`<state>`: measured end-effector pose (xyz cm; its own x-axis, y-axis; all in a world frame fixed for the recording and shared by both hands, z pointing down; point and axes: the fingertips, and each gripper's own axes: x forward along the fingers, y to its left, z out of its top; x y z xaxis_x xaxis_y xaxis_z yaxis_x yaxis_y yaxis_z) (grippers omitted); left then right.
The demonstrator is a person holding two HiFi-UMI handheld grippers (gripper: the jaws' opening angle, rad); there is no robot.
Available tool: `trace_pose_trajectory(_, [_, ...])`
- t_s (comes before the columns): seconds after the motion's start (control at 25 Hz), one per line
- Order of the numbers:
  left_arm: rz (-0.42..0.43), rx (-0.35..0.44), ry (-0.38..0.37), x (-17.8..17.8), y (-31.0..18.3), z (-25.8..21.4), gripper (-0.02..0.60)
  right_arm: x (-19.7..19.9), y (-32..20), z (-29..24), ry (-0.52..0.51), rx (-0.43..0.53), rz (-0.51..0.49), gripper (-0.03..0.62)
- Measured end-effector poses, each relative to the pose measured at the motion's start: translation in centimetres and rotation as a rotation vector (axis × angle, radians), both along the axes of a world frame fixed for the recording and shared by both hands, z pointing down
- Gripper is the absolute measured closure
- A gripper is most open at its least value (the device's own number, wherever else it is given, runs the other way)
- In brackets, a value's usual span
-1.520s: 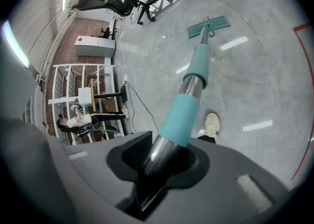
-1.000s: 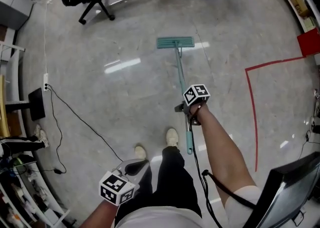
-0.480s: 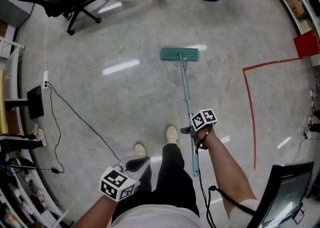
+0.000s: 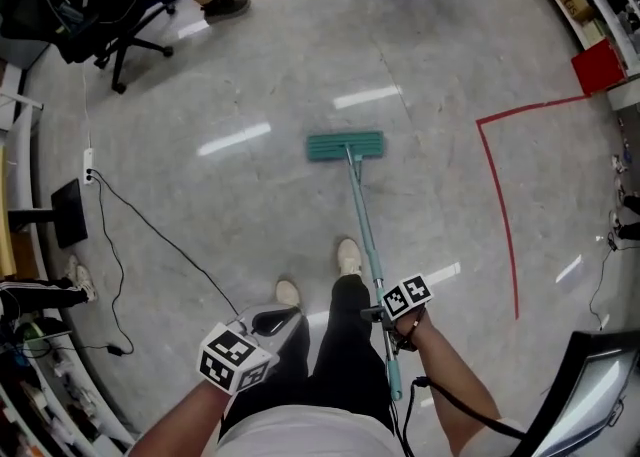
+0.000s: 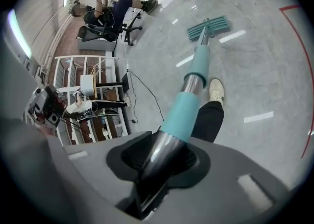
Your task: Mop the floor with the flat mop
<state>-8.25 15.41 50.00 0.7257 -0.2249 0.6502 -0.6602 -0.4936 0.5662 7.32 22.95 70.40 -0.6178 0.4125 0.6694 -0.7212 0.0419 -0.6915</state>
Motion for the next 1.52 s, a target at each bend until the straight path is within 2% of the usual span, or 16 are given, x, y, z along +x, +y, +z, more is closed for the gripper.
trace_pose_trajectory(0.32, [0.012,-0.003,-0.013,-2.8,3.2,0.8,0.574,-1.4,7.2,0.0,0.004,-0.033,-0.041,0.491])
trace_pose_trajectory(0.64, [-0.011,-0.004,-0.028,-4.5,5.0,1.0,0.574,-3.6,7.0,2.2,0.015,-0.025,-0.031,0.491])
trace_pose_trajectory(0.8, [-0.018,-0.014,-0.031,-5.0,5.6,1.1,0.574,-3.6,7.4,3.1,0.039,-0.015,-0.058,0.493])
trace_pose_trajectory(1.12, [-0.013,-0.023,-0.031,-4.1,4.6,1.2,0.574,-3.4,2.5,4.5,0.040,0.005,-0.087,0.494])
trace_pose_trajectory(1.32, [-0.026,-0.025,-0.026,-2.5,3.3,0.2,0.574,-3.3,-0.4,3.8,0.036,0.007,-0.093,0.494])
trace_pose_trajectory(1.52, [-0.054,-0.026,-0.028,-2.0,1.7,1.0,0.574,-3.6,-3.6,5.4,0.046,0.014,-0.110,0.494])
